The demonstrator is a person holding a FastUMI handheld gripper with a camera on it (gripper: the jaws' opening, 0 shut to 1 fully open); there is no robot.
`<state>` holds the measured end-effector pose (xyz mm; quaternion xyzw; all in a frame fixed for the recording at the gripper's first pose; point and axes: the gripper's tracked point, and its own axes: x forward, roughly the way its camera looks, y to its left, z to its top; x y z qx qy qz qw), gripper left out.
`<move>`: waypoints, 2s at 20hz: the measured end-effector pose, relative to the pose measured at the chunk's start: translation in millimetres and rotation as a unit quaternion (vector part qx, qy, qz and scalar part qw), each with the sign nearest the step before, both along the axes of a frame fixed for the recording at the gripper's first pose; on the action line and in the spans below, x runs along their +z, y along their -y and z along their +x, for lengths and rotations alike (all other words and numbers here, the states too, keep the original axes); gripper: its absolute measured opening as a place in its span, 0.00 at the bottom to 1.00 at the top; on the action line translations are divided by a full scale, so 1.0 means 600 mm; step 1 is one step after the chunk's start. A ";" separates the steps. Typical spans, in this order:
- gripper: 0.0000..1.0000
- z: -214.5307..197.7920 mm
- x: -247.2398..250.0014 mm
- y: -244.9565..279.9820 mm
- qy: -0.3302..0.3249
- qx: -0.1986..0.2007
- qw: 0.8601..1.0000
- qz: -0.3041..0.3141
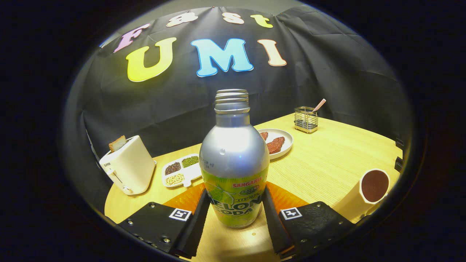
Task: Take the bottle from table, then pour the juice into the cup, finally place the bottle on the coaster
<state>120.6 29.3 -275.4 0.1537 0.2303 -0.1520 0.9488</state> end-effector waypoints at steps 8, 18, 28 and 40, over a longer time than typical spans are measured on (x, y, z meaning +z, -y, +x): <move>0.75 0.039 -0.035 0.017 -0.006 0.001 1.000 -0.027; 0.79 0.049 -0.048 0.008 -0.002 0.016 0.999 -0.049; 0.99 0.029 -0.030 -0.001 -0.005 0.025 0.998 -0.050; 0.99 -0.021 0.161 -0.006 0.081 0.074 0.993 -0.045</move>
